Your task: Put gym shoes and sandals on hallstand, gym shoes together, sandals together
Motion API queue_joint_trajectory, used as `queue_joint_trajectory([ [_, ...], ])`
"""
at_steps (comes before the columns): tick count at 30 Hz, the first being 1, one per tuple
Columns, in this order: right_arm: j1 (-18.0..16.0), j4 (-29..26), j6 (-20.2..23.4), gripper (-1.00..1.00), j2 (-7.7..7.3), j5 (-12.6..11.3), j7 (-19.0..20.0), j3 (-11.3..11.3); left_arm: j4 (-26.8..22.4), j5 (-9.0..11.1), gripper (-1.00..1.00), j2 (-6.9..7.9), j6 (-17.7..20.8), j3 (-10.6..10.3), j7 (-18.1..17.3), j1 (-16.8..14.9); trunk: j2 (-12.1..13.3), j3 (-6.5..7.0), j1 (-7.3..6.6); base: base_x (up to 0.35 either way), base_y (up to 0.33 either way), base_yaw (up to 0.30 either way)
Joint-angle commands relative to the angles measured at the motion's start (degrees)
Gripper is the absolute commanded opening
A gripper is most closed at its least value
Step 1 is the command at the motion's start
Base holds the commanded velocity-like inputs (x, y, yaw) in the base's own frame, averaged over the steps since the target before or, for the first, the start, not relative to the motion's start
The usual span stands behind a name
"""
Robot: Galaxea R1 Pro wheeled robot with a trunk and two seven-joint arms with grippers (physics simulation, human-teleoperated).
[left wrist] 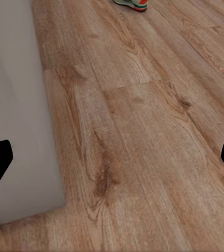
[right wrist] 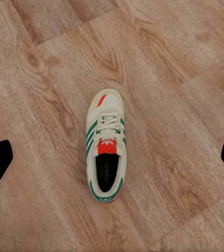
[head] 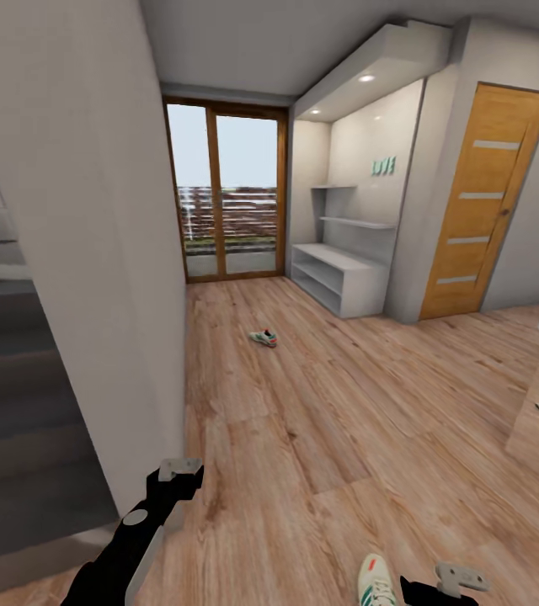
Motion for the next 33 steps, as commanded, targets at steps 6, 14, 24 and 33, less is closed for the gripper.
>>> queue_joint_trajectory([
  [6, 0.01, 0.02, 0.32, 1.00, -0.04, -0.04, 0.08, 0.04, -0.04, 0.03, 1.00, 0.00, 0.28, -0.07, -0.03, -0.01, -0.03, -0.06, 0.00, 0.023, 0.056, -0.002],
  [14, -0.57, -0.04, 0.92, 1.00, -0.17, 0.14, -0.04, 0.07, -0.18, -0.04, 1.00, -0.06, 0.75, 0.05, 0.12, -0.47, -0.03, -0.06, 0.00, 0.004, 0.010, 0.000],
  [24, -17.62, -0.02, 17.27, 1.00, -1.80, 0.21, 0.14, 0.04, 0.06, 0.07, 1.00, -0.19, 11.34, 0.07, 0.19, -13.61, -0.03, -0.06, 0.00, 0.000, 0.000, 0.000],
  [33, -18.75, 0.12, 18.24, 1.00, -2.43, 0.05, 0.51, 0.18, 0.08, 0.08, 1.00, -0.26, 11.81, -0.13, 0.18, -14.52, -0.03, -0.06, 0.00, 0.000, 0.000, 0.000],
])
